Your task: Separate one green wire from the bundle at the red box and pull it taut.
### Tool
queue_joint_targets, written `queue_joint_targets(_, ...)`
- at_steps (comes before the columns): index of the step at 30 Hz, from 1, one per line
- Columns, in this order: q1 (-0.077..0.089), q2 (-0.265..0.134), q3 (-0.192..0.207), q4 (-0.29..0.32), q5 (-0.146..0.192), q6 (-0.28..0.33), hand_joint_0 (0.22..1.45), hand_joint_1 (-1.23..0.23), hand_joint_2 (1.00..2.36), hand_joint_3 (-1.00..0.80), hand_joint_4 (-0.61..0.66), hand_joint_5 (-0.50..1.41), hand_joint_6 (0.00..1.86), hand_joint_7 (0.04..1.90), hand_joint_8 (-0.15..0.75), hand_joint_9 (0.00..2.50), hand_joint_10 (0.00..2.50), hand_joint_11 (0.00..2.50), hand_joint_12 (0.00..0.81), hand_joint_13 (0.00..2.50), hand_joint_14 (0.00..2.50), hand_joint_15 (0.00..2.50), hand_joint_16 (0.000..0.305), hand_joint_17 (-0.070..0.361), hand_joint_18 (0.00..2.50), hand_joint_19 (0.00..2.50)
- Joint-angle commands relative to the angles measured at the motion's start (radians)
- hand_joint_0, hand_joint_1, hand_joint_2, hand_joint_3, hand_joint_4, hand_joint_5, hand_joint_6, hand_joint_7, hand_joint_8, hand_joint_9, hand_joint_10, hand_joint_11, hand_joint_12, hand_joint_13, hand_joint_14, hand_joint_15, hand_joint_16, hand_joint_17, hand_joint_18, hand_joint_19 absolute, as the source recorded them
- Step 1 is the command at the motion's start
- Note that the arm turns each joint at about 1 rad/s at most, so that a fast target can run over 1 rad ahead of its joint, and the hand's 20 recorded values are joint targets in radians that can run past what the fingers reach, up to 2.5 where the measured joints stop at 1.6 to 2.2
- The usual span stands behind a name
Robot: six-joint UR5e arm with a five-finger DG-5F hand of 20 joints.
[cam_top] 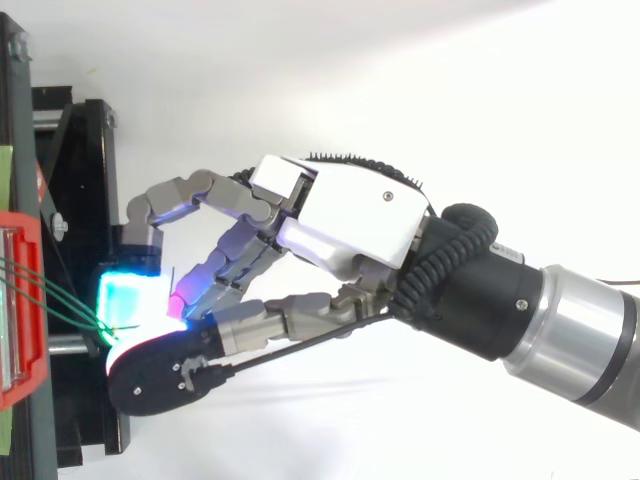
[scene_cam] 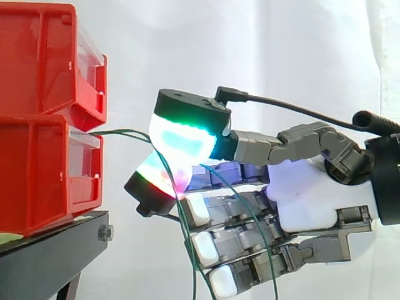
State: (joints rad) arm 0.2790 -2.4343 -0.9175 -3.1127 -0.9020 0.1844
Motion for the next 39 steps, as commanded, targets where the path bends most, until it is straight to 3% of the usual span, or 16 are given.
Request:
queue_joint_targets(1, -0.001, 0.0, -0.001, -0.001, -0.002, 0.003, 0.76, -0.93, 1.0, -0.5, -0.06, -0.19, 0.94, 1.03, 0.211, 1.17, 0.02, 0.86, 0.321, 1.12, 0.03, 0.75, 0.042, 0.095, 0.93, 0.66)
queue_joint_targets(8, -0.011, 0.0, 0.003, -0.003, -0.008, 0.009, 0.59, -0.89, 1.0, -0.5, 0.0, -0.17, 0.93, 1.02, 0.234, 1.23, 0.03, 0.88, 0.33, 1.15, 0.03, 0.77, 0.044, 0.1, 0.96, 0.7)
queue_joint_targets(9, -0.014, 0.001, 0.003, -0.003, -0.008, 0.009, 0.52, -0.78, 1.0, -0.5, 0.01, -0.16, 0.92, 1.01, 0.247, 1.26, 0.02, 0.88, 0.346, 1.16, 0.03, 0.77, 0.047, 0.107, 0.98, 0.69)
queue_joint_targets(13, -0.015, 0.001, 0.005, -0.004, -0.008, 0.009, 0.48, -0.66, 1.0, -0.5, 0.03, -0.16, 0.91, 1.02, 0.266, 1.28, 0.02, 0.87, 0.37, 1.18, 0.03, 0.76, 0.051, 0.115, 0.99, 0.69)
queue_joint_targets(23, -0.018, 0.001, 0.031, -0.024, -0.006, 0.006, 0.52, -0.64, 1.0, -0.5, 0.02, -0.16, 0.9, 1.04, 0.259, 1.27, 0.02, 0.86, 0.36, 1.17, 0.03, 0.77, 0.049, 0.111, 0.96, 0.72)
queue_joint_targets(34, -0.018, 0.001, 0.029, -0.024, -0.006, 0.004, 0.59, -0.75, 1.02, -0.21, 0.0, -0.16, 0.91, 1.09, 0.265, 1.28, 0.02, 0.86, 0.358, 1.18, 0.03, 0.77, 0.05, 0.113, 0.97, 0.71)
queue_joint_targets(39, -0.017, 0.001, 0.029, -0.024, -0.006, 0.006, 0.6, -0.76, 1.02, -0.18, -0.03, -0.16, 0.92, 1.08, 0.265, 1.28, 0.02, 0.87, 0.361, 1.19, 0.03, 0.76, 0.051, 0.115, 0.99, 0.7)
